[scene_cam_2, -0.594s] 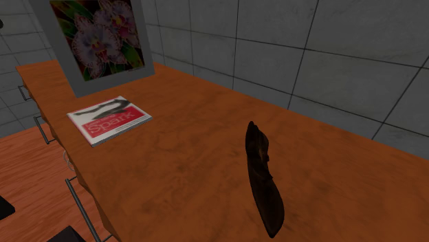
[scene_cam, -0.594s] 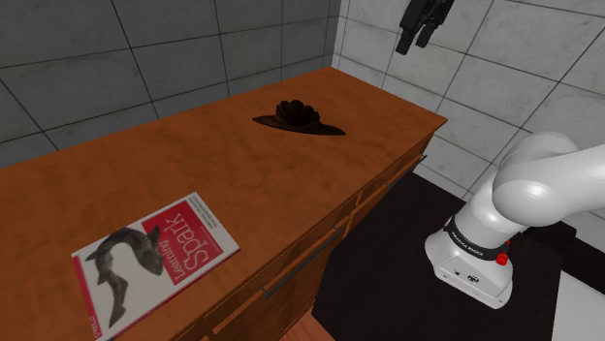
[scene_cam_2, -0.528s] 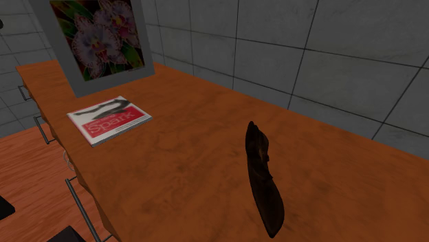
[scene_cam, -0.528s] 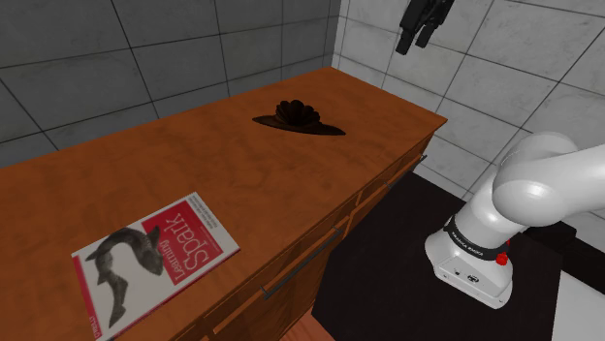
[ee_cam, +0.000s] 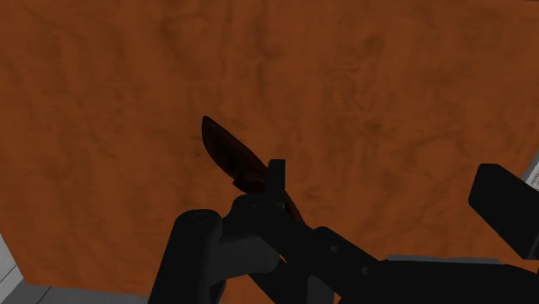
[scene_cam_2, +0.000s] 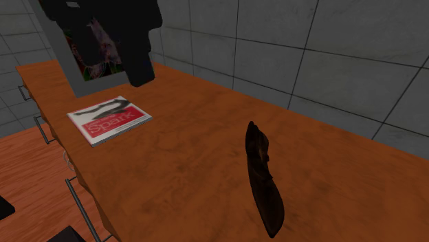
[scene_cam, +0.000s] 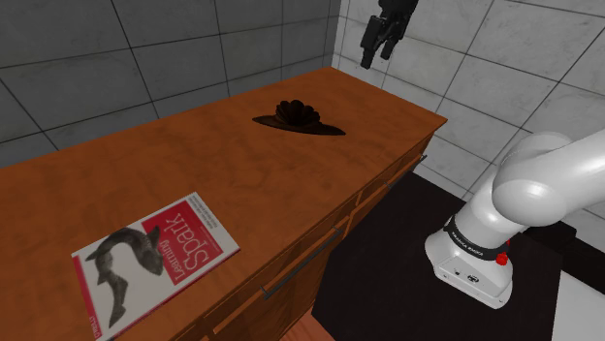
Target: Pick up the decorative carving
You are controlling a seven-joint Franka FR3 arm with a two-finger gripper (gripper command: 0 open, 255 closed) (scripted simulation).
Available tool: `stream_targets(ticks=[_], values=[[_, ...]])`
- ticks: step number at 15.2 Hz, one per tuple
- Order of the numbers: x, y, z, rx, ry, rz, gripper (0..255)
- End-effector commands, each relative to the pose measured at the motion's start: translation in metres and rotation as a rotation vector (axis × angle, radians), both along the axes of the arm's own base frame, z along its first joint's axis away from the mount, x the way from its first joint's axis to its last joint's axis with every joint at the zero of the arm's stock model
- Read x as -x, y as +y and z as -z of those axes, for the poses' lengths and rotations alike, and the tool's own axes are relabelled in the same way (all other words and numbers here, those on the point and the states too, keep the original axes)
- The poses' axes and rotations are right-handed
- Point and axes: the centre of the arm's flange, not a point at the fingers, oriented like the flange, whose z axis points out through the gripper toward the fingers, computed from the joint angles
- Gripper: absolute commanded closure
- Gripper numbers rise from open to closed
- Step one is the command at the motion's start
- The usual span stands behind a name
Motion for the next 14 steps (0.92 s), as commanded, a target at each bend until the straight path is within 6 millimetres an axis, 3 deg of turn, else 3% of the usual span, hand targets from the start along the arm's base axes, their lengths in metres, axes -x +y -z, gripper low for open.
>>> stream_targets(ticks=[1,14], values=[[-0.022,0.001,0.016,0.010,0.001,-0.010,0],[-0.163,-0.002,0.114,0.076,0.012,-0.070,0]])
